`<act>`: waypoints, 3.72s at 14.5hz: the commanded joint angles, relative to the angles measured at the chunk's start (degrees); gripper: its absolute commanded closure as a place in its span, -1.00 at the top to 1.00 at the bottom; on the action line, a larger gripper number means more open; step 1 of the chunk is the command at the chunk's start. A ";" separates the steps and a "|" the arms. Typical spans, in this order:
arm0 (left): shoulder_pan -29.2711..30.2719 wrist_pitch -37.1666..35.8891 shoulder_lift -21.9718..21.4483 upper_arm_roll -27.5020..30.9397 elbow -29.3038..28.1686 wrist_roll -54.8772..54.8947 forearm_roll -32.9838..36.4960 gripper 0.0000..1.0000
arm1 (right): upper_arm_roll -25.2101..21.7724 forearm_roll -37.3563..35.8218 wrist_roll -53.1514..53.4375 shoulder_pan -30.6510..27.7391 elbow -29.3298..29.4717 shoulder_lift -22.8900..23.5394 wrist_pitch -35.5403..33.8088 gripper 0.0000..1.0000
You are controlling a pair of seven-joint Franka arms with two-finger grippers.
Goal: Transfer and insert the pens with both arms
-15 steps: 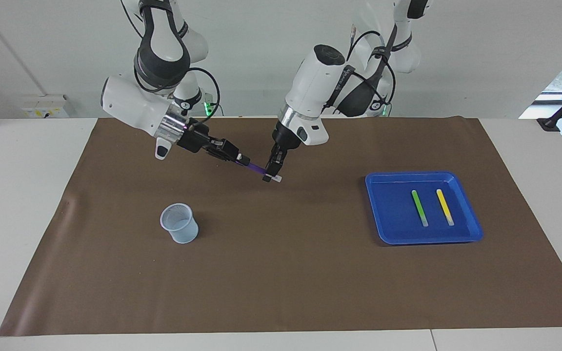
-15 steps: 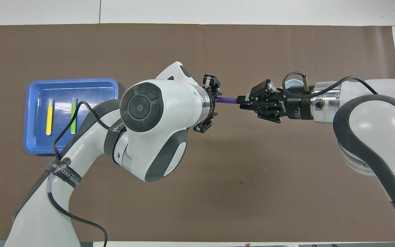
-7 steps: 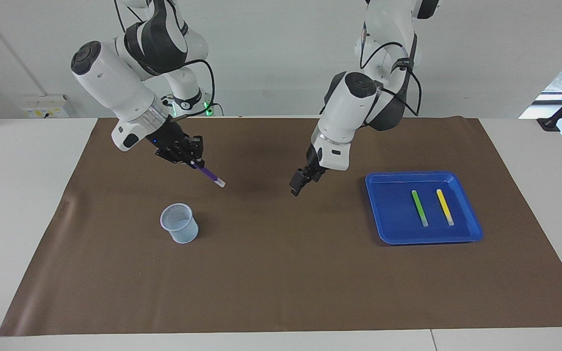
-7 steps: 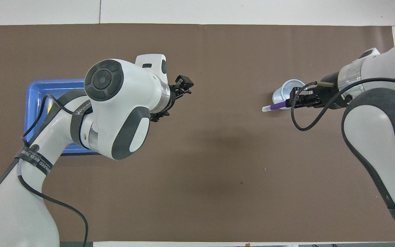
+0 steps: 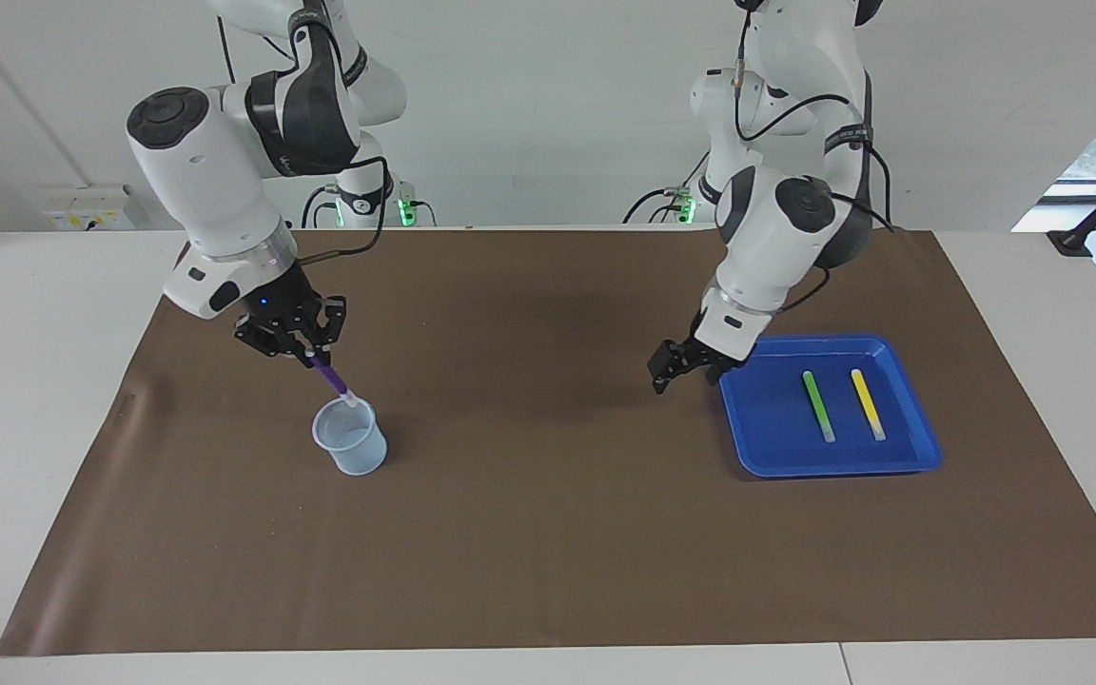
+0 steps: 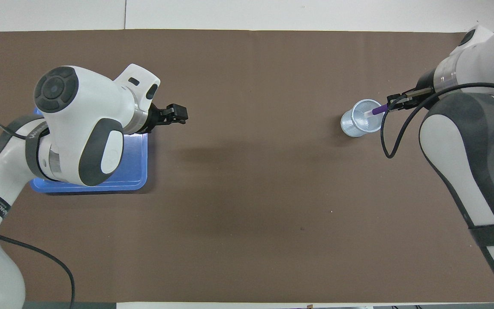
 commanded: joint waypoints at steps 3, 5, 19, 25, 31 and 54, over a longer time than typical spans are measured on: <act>8.84 -0.15 -3.43 -0.48 -6.58 18.15 4.30 1.00 | 0.30 -2.46 -1.98 -0.14 -2.26 1.29 3.42 -1.00; 12.10 0.11 -2.65 -0.48 -7.03 23.51 6.50 1.00 | 0.30 -3.33 -2.42 -0.05 -6.12 1.03 7.54 -1.00; 18.79 12.60 3.33 -0.48 -11.86 28.64 8.80 -0.04 | 0.39 -7.20 -3.48 0.48 -17.74 0.33 21.27 -1.00; 18.44 11.63 2.63 -0.48 -12.74 24.95 8.80 -1.00 | 0.39 -7.20 -3.48 0.57 -17.74 0.24 21.27 -0.07; 17.65 2.33 -1.23 -1.00 -8.62 11.18 8.53 -1.00 | 1.35 -6.24 -4.00 1.61 -9.85 1.64 14.61 0.25; -9.94 13.71 -0.62 -1.00 1.32 -62.66 -23.46 -1.00 | 2.32 57.92 15.42 10.76 -15.19 -2.75 18.89 0.62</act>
